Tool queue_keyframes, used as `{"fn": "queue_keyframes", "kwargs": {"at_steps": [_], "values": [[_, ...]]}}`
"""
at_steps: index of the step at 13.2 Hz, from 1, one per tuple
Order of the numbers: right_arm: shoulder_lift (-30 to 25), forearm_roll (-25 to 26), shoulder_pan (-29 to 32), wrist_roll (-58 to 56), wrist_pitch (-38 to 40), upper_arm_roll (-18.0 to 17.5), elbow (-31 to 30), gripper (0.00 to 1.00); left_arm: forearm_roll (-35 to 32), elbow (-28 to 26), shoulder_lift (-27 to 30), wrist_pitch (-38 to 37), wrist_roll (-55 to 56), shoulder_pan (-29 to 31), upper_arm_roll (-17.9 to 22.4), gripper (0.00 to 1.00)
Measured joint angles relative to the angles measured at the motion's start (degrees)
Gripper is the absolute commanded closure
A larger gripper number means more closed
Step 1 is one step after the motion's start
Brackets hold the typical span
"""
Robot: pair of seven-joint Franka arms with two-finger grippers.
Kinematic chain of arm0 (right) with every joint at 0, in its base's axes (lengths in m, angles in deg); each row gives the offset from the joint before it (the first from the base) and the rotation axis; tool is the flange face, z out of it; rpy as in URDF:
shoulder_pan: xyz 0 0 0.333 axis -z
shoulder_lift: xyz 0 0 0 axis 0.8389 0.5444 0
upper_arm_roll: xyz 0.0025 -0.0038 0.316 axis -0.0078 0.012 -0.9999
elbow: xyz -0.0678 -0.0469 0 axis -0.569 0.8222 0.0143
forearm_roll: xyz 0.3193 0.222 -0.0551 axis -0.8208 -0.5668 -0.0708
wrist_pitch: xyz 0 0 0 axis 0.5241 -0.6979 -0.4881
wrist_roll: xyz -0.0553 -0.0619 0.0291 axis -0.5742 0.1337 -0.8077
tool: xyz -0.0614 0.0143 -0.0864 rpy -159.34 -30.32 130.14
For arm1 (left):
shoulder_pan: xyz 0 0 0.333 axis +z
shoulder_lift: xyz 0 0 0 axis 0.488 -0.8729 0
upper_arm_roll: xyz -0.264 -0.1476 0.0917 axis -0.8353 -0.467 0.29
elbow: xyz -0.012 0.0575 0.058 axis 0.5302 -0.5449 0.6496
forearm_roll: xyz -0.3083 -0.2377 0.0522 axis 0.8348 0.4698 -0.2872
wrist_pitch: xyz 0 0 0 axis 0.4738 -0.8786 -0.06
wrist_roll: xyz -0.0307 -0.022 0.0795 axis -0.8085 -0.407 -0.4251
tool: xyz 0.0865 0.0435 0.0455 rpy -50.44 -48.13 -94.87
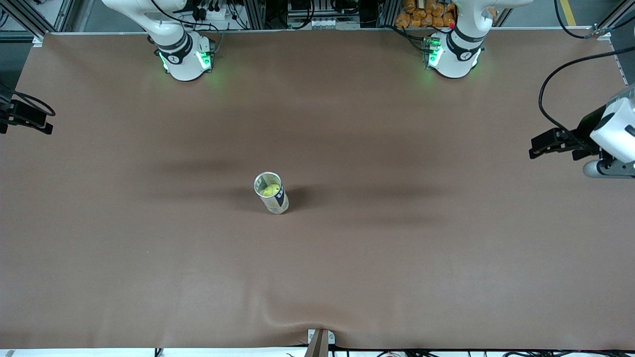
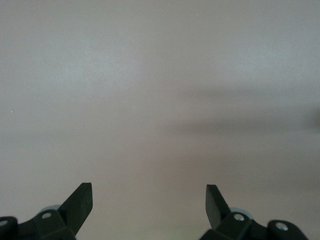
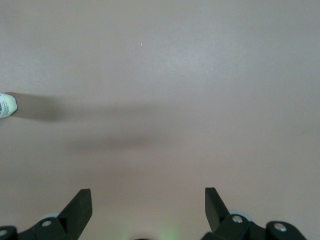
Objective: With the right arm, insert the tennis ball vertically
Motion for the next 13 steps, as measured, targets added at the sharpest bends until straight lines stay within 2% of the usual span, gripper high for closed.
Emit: {"fn": "queue_keyframes", "kwargs": {"at_steps": [7,10,13], "values": [[-0.14,-0.01,0.20,-0.01,1.75,-0.15,0.56,0.00,-0.94,0.00,4.24,-5.60,-0.16,0.75,-0.79,0.00],[-0.28,0.00,0.20,-0.01,-0.06,-0.79,0.62,0.00,-0.99,-0.02,5.43,-6.25,-0.70,2.80,-2.73,0.00],[-1.12,0.00,0.20,-0.01,0.28,-1.70,0.81,0.00,-0.99,-0.02,5.59,-6.47,-0.71,2.97,-2.92,0.00]]}}
